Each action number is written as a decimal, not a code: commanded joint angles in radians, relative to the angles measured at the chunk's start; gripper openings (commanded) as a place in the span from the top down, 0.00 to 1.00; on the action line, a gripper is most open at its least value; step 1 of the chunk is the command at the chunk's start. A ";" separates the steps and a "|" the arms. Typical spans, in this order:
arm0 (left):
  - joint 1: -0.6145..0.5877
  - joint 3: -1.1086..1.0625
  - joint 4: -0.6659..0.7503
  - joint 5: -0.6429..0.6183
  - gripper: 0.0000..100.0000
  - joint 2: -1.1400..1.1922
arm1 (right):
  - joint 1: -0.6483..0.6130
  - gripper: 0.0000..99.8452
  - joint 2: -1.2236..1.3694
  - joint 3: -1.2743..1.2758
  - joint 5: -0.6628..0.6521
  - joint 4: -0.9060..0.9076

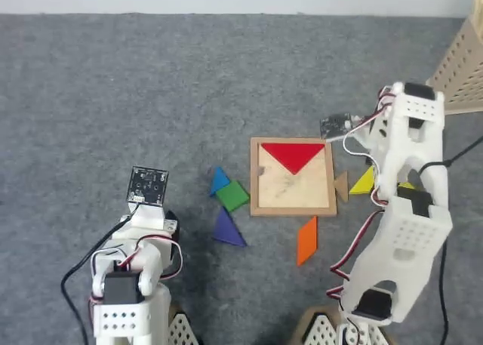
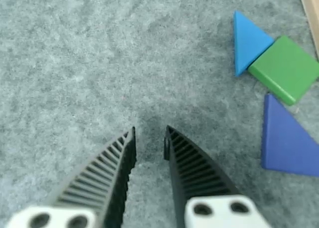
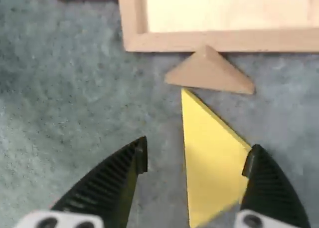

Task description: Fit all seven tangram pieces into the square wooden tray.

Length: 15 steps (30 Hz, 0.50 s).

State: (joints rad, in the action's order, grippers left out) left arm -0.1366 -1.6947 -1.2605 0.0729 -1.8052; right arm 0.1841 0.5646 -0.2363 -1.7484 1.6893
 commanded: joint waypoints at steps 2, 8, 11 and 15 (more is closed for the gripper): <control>0.000 0.008 -0.003 0.008 0.91 -0.017 | 0.001 0.69 0.005 0.051 -0.011 -0.091; 0.000 0.008 -0.003 0.008 0.91 -0.017 | 0.002 0.69 0.036 0.054 0.087 -0.176; 0.000 0.008 -0.003 0.008 0.91 -0.017 | 0.002 0.69 0.065 0.054 0.155 -0.219; 0.000 0.008 -0.003 0.008 0.91 -0.017 | 0.021 0.75 0.068 0.051 0.267 -0.240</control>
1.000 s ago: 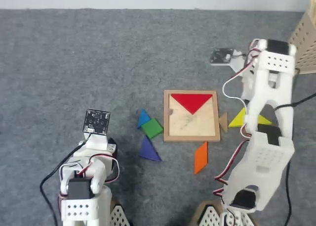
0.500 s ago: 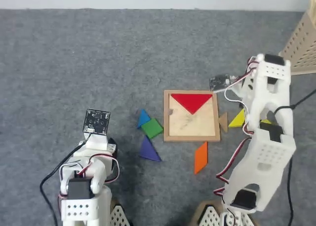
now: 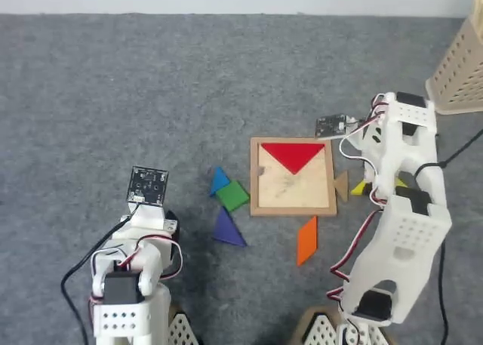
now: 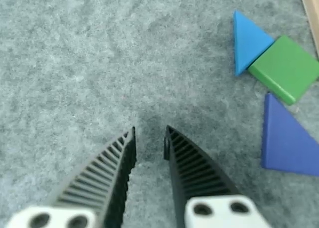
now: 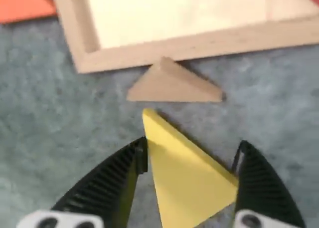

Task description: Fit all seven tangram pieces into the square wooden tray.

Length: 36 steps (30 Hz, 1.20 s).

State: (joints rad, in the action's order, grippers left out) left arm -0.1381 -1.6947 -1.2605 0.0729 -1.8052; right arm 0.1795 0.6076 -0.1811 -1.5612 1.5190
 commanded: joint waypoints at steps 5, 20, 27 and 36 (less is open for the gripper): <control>0.002 0.008 -0.003 0.008 0.91 -0.017 | 0.050 0.93 0.002 -0.005 0.278 -0.127; 0.000 0.008 -0.003 0.008 0.91 -0.017 | 0.206 0.94 -0.031 -0.351 1.229 -0.096; 0.000 0.008 -0.003 0.008 0.91 -0.017 | 0.219 0.89 -0.035 -0.652 1.244 0.191; 0.000 0.008 -0.003 0.008 0.91 -0.017 | 0.197 0.91 -0.142 -0.476 1.425 0.263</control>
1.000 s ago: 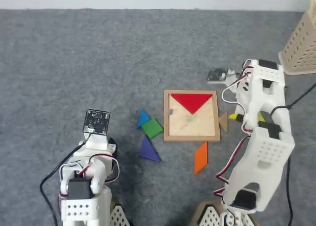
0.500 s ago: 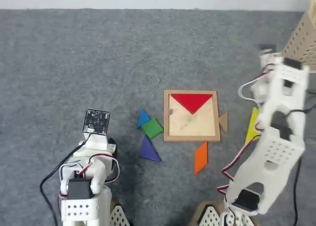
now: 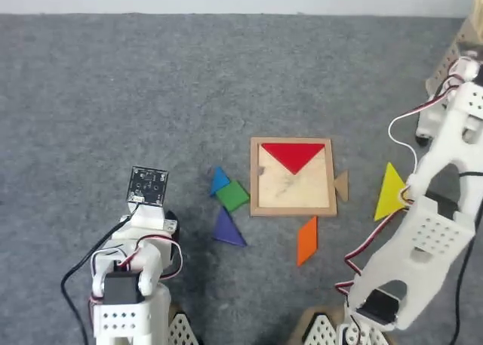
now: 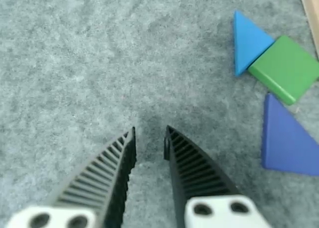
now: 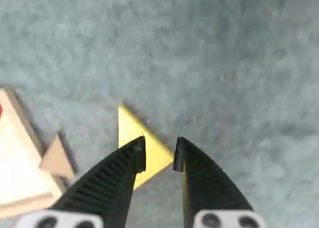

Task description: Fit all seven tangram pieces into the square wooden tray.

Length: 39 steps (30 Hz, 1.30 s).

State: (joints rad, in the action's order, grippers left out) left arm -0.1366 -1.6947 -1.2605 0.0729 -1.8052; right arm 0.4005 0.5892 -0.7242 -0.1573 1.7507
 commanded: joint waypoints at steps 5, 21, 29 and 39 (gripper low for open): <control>-0.002 0.008 -0.003 0.008 0.91 -0.017 | -0.051 0.91 -0.266 0.351 0.026 -0.068; -0.002 0.008 -0.003 0.008 0.91 -0.017 | -0.039 0.76 -0.562 1.204 0.083 -0.734; -0.002 0.008 -0.003 0.008 0.91 -0.017 | -0.039 0.76 -0.450 1.185 0.100 -0.791; -0.002 0.008 -0.003 0.008 0.91 -0.017 | -0.044 0.76 -0.343 1.046 0.100 -0.664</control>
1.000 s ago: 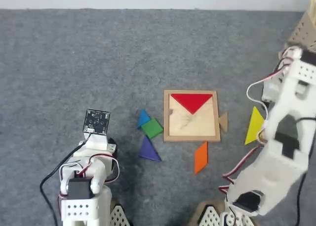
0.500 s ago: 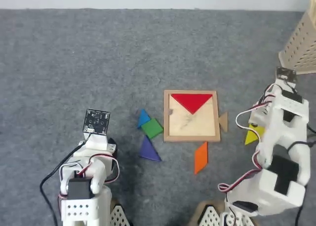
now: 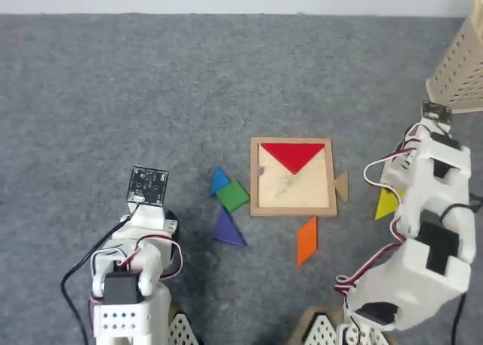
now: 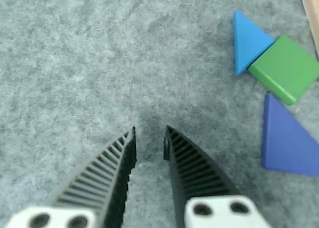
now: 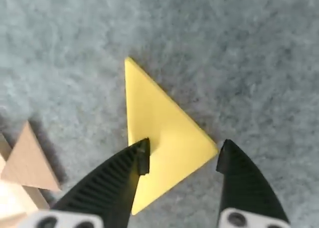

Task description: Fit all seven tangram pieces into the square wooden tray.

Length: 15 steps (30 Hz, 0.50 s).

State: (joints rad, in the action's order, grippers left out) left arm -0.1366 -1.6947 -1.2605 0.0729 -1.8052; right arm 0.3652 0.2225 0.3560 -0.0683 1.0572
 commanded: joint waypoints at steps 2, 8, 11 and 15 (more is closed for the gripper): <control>-0.002 0.008 -0.003 0.008 0.91 -0.017 | -0.002 0.76 -0.018 -0.043 0.015 0.033; -0.002 0.008 -0.003 0.008 0.91 -0.017 | -0.071 0.70 -0.145 -0.040 0.052 0.087; -0.002 0.008 -0.003 0.008 0.91 -0.017 | -0.107 0.68 -0.119 -0.037 0.055 0.082; -0.002 0.008 -0.003 0.008 0.91 -0.017 | -0.119 0.68 -0.033 -0.078 0.055 0.081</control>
State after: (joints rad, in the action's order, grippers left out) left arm -0.1366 -1.6947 -1.2605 0.0729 -1.8052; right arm 0.2624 0.1688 0.3391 -0.0238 1.1231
